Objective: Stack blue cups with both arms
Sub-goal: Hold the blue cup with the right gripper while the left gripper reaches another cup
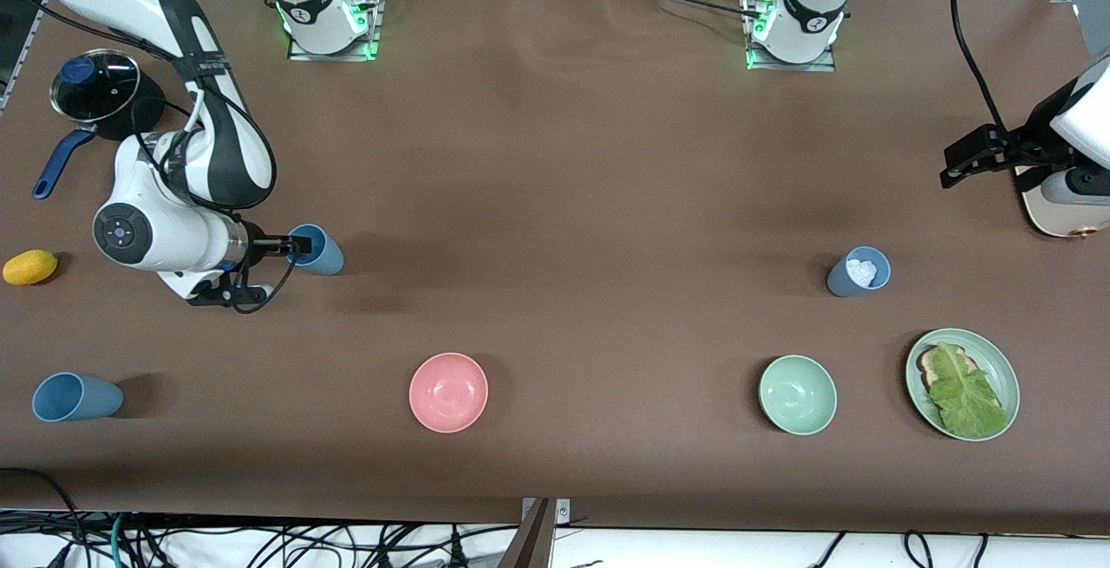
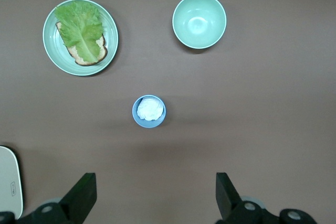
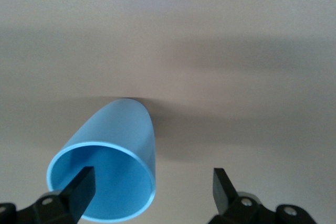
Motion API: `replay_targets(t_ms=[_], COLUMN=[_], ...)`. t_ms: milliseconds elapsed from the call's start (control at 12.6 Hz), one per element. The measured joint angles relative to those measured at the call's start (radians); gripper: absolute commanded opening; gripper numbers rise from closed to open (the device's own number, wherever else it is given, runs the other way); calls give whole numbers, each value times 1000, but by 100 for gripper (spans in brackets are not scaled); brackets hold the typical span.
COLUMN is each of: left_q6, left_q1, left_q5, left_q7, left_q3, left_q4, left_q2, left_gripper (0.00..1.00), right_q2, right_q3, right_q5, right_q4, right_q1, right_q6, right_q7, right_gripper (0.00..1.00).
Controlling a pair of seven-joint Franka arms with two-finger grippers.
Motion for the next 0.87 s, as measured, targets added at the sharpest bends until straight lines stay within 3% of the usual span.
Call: replay_targets(t_ms=[874], left_q6=[-1], left_q1=[1], left_q5=[0], left_q7=[0], left_q3=[1], left_q4=[0], left_q2=[2], left_gripper=[100], right_q2=[-2], right_q3=[-3], right_q5=[0], right_q4=[-35], right_q1=[0], right_q6=[35], right_q7=[0], right_gripper=[96])
